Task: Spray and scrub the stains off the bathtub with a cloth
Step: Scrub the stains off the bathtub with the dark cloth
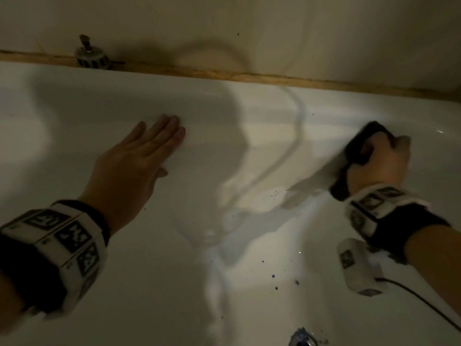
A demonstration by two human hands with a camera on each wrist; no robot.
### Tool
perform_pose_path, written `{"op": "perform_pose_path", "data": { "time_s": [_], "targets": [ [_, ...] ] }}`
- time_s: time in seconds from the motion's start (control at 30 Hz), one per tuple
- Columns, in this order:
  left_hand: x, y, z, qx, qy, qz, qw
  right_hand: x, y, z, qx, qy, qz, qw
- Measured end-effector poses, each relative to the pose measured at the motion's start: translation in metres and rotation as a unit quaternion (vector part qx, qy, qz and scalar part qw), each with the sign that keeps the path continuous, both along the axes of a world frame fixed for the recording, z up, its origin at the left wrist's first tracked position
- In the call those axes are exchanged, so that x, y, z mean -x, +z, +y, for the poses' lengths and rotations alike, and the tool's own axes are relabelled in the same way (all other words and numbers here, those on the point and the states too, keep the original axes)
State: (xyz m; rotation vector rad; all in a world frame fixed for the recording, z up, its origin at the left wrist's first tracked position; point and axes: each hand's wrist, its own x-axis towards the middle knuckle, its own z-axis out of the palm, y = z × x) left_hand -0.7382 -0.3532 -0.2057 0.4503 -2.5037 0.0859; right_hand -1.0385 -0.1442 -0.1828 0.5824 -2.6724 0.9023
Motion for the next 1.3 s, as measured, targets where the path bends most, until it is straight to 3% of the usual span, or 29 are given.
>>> {"op": "perform_pose_path", "data": {
  "time_s": [0.13,0.3,0.5,0.6,0.67,0.73,0.77,0.87,0.93,0.97,1.07,1.13,1.23,1.3],
  "targets": [
    [0.000,-0.002,-0.004,0.011,-0.014,-0.007,1.000,-0.027,-0.019,-0.021,-0.023,0.018,0.022,0.999],
    [-0.001,-0.008,-0.008,-0.041,-0.016,0.003,0.999,-0.050,-0.049,-0.023,-0.023,0.080,0.073,0.994],
    [-0.003,-0.011,-0.021,-0.045,-0.041,-0.025,0.998,-0.075,-0.087,-0.024,-0.144,0.214,0.080,0.963],
    [-0.005,-0.013,-0.023,-0.037,-0.040,-0.016,0.998,-0.082,-0.108,-0.025,-0.263,0.270,0.108,0.920],
    [-0.006,-0.013,-0.021,-0.026,-0.039,-0.014,0.999,-0.085,-0.119,-0.024,-0.397,0.325,0.048,0.857],
    [-0.006,-0.012,-0.019,-0.026,-0.038,-0.010,0.999,-0.083,-0.125,-0.014,-0.442,0.320,-0.032,0.837],
    [-0.006,-0.012,-0.018,-0.027,-0.037,-0.005,0.999,-0.086,-0.126,-0.010,-0.412,0.315,-0.042,0.854],
    [-0.005,-0.013,-0.017,-0.028,-0.033,0.007,0.999,-0.113,-0.117,0.000,-0.158,0.283,0.023,0.946],
    [-0.004,-0.014,-0.016,-0.030,-0.030,0.013,0.999,-0.124,-0.097,0.005,0.009,0.234,-0.009,0.972],
    [-0.004,-0.015,-0.016,-0.028,-0.030,0.016,0.999,-0.127,-0.086,0.003,0.043,0.237,-0.023,0.970],
    [-0.004,-0.015,-0.015,-0.019,-0.029,0.020,0.999,-0.120,-0.053,-0.024,0.063,0.255,0.142,0.954],
    [-0.003,-0.016,-0.016,-0.017,-0.033,0.031,0.999,-0.119,-0.048,-0.052,0.054,0.239,0.190,0.951],
    [-0.004,-0.017,-0.015,-0.020,-0.040,0.035,0.998,-0.121,-0.062,-0.067,0.019,0.233,0.239,0.942],
    [-0.004,-0.017,-0.014,-0.020,-0.042,0.033,0.998,-0.117,-0.079,-0.063,-0.043,0.296,0.284,0.911]
  ]
}}
